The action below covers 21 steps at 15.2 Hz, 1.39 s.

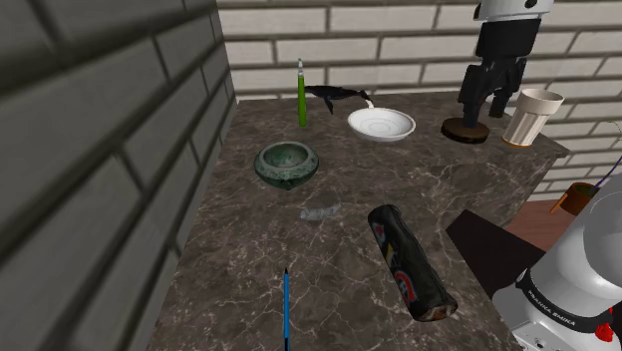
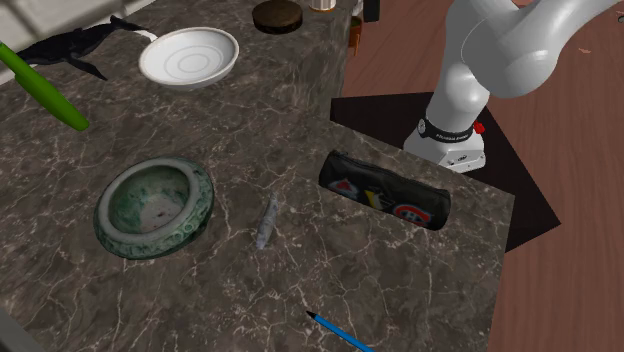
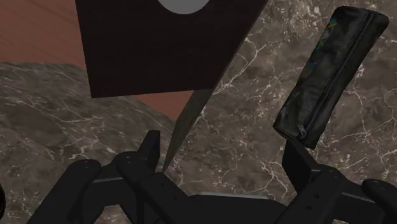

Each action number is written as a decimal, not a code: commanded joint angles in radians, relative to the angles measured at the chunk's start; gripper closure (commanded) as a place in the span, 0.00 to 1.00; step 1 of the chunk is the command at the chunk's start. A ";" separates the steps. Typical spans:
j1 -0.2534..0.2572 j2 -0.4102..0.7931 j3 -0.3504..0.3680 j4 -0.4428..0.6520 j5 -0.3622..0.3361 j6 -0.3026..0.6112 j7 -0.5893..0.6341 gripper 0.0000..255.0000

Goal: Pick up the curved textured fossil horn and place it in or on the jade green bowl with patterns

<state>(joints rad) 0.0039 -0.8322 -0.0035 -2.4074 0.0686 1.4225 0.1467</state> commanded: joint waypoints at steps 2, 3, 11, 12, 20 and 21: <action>0.017 0.026 0.003 -0.005 -0.008 0.036 -0.035 0.00; 0.035 0.052 0.006 -0.009 -0.015 0.072 -0.069 0.00; 0.162 0.272 0.045 -0.011 -0.069 0.347 -0.320 0.00; 0.177 0.300 0.051 -0.009 -0.075 0.379 -0.349 0.00; 0.281 0.510 0.116 0.018 -0.138 0.625 -0.557 0.00; 0.293 0.534 0.126 0.022 -0.148 0.654 -0.581 0.00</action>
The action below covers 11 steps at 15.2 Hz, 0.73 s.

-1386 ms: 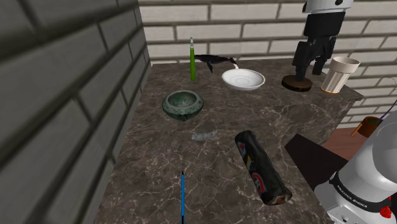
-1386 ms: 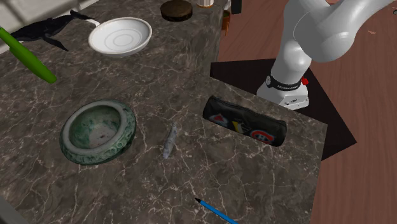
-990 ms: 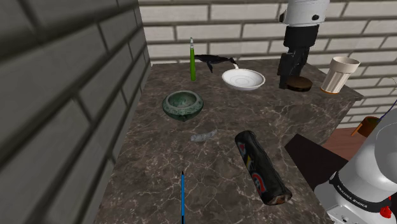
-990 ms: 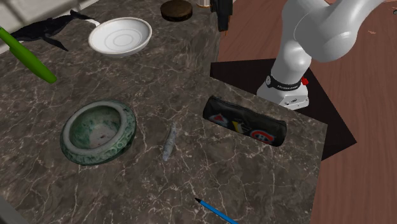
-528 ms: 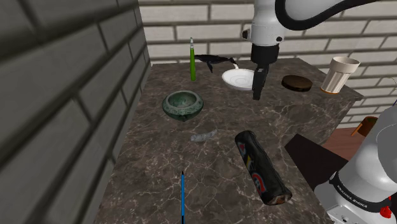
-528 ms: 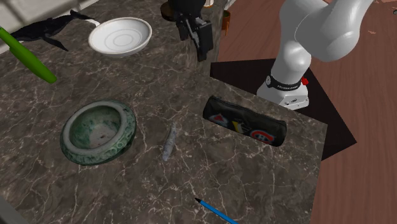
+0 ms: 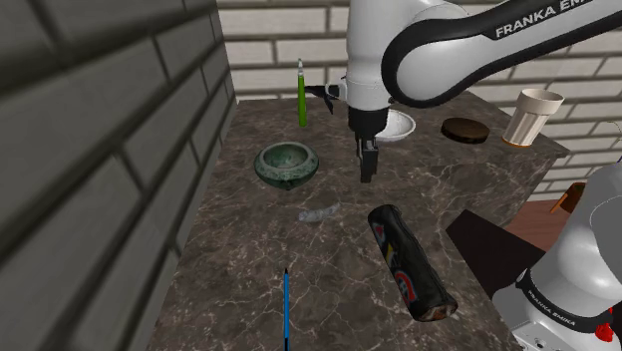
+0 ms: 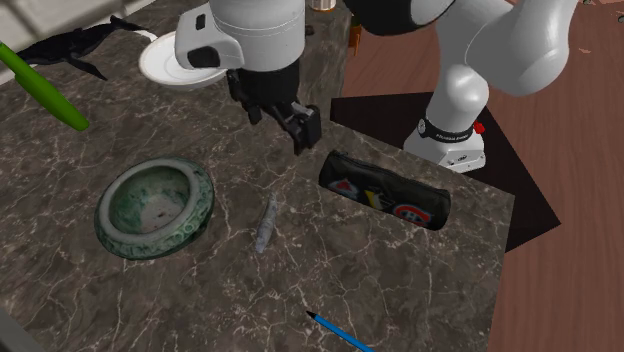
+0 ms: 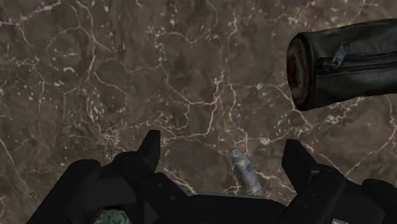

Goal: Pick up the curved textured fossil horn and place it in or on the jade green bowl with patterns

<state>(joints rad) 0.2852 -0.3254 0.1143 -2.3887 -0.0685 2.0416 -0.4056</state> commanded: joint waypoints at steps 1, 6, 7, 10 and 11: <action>0.023 0.052 0.018 0.007 -0.021 0.063 -0.051 0.00; 0.076 0.169 0.069 0.023 -0.085 0.203 -0.152 0.00; 0.086 0.191 0.079 0.025 -0.101 0.230 -0.170 0.00; 0.092 0.230 0.088 0.018 -0.126 0.282 -0.179 0.00; 0.090 0.239 0.088 0.013 -0.131 0.296 -0.176 0.00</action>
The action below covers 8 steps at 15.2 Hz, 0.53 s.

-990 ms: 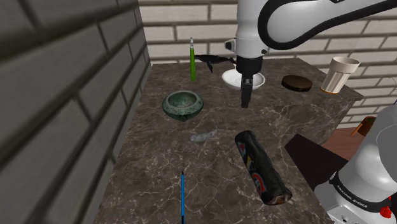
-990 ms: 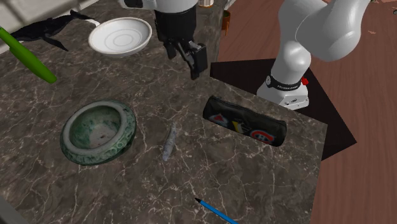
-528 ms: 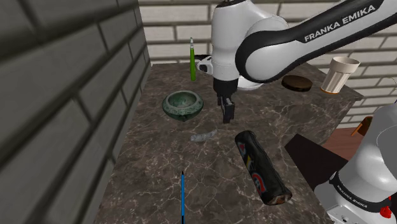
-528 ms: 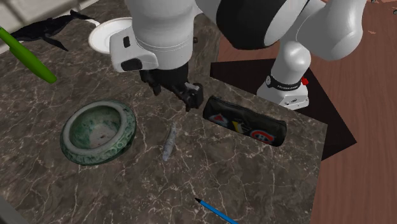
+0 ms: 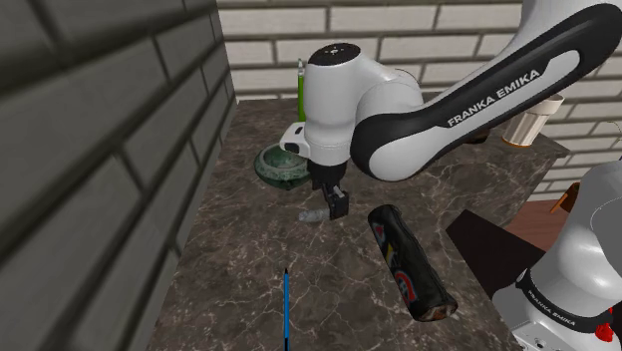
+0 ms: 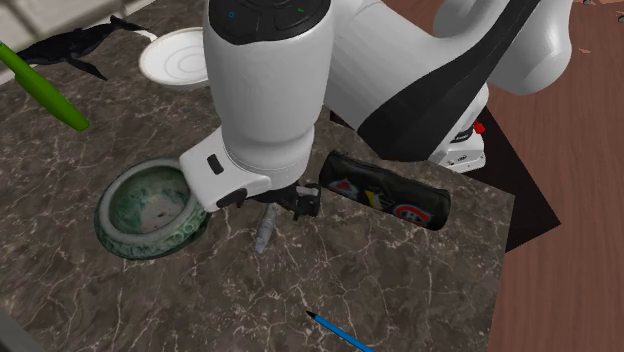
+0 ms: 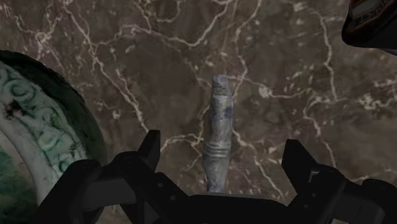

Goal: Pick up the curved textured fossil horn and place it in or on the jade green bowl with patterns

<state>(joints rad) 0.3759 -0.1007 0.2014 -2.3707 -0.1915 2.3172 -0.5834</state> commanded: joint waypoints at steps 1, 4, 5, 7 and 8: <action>-0.002 0.024 0.000 -0.009 -0.013 0.034 0.005 0.00; -0.007 0.053 -0.002 -0.021 -0.030 0.073 0.017 0.00; -0.007 0.059 -0.003 -0.023 -0.034 0.081 0.019 0.00; -0.007 0.059 -0.003 -0.023 -0.034 0.081 0.019 0.00; -0.007 0.059 -0.003 -0.023 -0.034 0.081 0.019 0.00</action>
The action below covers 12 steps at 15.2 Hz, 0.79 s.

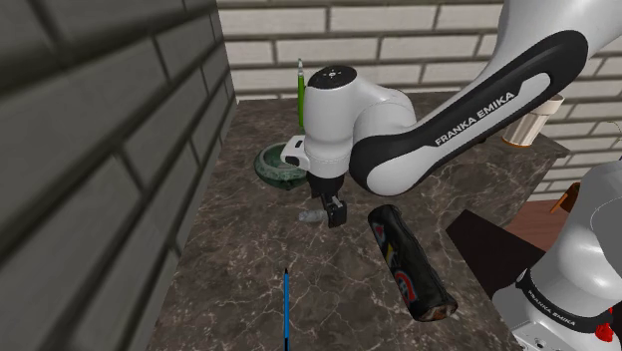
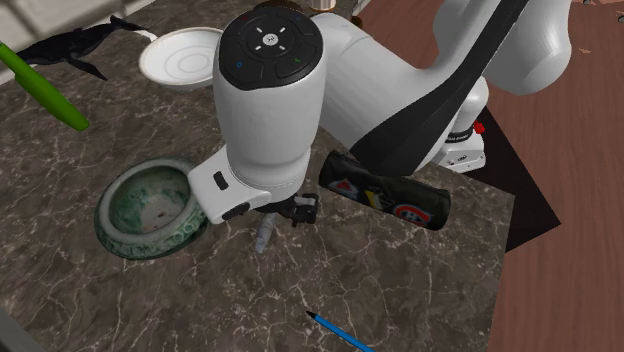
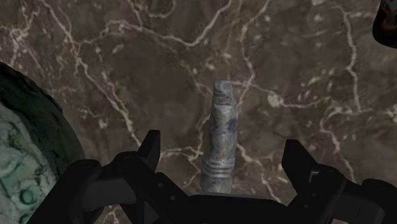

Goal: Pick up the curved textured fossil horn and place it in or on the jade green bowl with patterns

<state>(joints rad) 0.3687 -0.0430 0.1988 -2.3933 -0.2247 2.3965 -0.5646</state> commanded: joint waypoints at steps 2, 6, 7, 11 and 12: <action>0.000 0.001 0.000 0.000 -0.001 0.002 0.000 0.00; 0.000 0.001 0.000 0.000 -0.001 0.002 0.000 1.00; 0.000 0.001 0.000 0.000 -0.001 0.002 0.000 1.00; 0.000 0.001 0.000 0.000 -0.001 0.002 0.000 1.00; 0.000 0.001 0.000 0.000 -0.001 0.002 0.000 1.00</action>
<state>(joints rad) 0.3684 -0.0419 0.1986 -2.3937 -0.2254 2.3981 -0.5645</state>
